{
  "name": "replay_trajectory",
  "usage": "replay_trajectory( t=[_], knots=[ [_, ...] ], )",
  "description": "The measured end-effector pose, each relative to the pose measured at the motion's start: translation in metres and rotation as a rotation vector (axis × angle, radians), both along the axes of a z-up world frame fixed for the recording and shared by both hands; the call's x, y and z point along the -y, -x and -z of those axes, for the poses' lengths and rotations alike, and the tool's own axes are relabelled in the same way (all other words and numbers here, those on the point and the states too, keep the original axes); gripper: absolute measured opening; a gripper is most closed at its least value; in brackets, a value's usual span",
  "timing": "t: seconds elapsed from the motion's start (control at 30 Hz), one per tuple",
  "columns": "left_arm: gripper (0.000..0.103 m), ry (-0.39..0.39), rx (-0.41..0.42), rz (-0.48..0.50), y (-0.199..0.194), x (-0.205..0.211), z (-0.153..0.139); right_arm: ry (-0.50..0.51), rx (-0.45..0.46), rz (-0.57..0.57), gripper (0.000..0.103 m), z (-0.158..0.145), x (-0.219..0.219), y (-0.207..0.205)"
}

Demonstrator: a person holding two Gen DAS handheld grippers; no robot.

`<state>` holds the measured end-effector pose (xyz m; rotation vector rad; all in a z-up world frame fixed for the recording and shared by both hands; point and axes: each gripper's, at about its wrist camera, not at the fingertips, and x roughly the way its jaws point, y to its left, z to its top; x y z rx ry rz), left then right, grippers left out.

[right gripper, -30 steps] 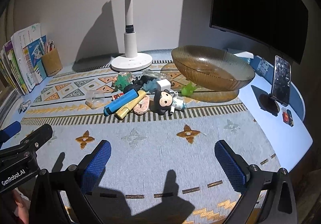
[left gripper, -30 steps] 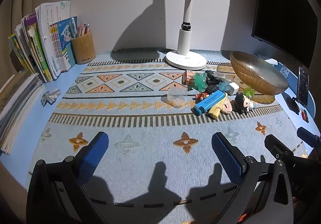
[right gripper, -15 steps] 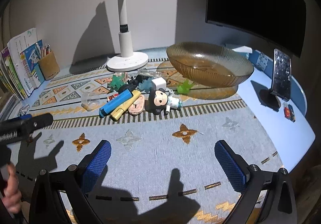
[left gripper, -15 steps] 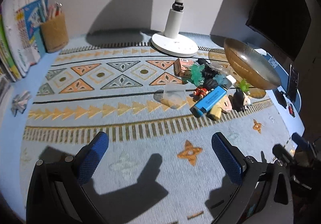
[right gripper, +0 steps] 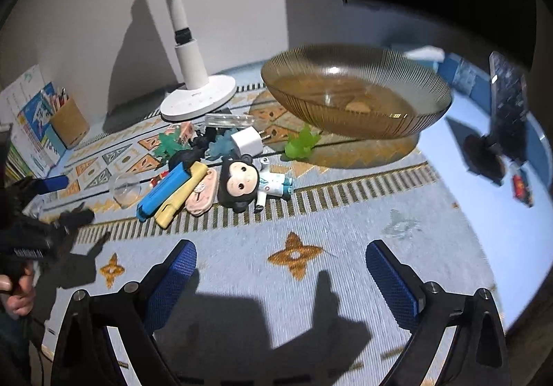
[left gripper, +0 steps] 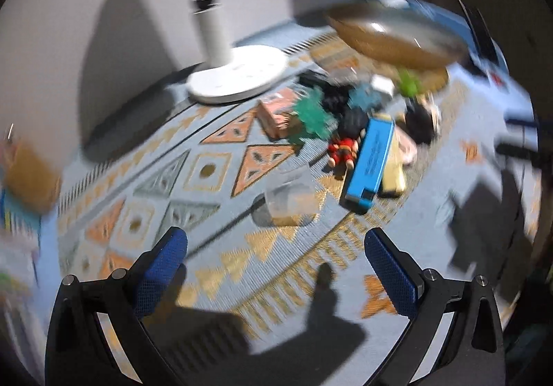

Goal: Organize rigid objects
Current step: 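Grasp the clear plastic cup with the left gripper while the right gripper grasps the cartoon figurine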

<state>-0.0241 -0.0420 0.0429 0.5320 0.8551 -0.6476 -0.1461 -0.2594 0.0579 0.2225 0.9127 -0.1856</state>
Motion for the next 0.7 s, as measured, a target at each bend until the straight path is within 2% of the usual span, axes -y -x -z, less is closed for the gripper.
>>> replay_trajectory(
  t=[0.1, 0.17, 0.27, 0.33, 0.53, 0.6, 0.67, 0.7],
  knots=[
    [0.102, -0.048, -0.016, 0.107, -0.013, 0.005, 0.007, -0.025, -0.038, -0.05, 0.092, 0.011, 0.005, -0.017],
    [0.101, -0.05, -0.031, 0.137, -0.024, 0.006, 0.007, -0.024, -0.063, -0.09, 0.088, 0.017, 0.007, -0.03],
    [0.099, -0.033, -0.061, 0.191, -0.039, 0.007, 0.004, -0.005, -0.081, -0.141, 0.086, 0.023, 0.011, -0.045],
    [0.098, -0.061, -0.065, 0.251, -0.042, 0.013, 0.006, 0.018, -0.091, -0.183, 0.086, 0.024, 0.013, -0.054],
    [0.078, -0.152, -0.074, 0.403, -0.035, 0.034, 0.019, 0.046, -0.102, -0.291, 0.086, 0.026, 0.016, -0.076],
    [0.068, -0.178, -0.077, 0.431, -0.034, 0.037, 0.023, 0.062, -0.109, -0.313, 0.084, 0.029, 0.015, -0.083],
    [0.065, -0.175, -0.083, 0.443, -0.034, 0.038, 0.023, 0.065, -0.115, -0.333, 0.081, 0.031, 0.016, -0.089],
    [0.061, -0.169, -0.094, 0.447, -0.035, 0.038, 0.022, 0.053, -0.117, -0.347, 0.081, 0.032, 0.016, -0.092]
  ],
)
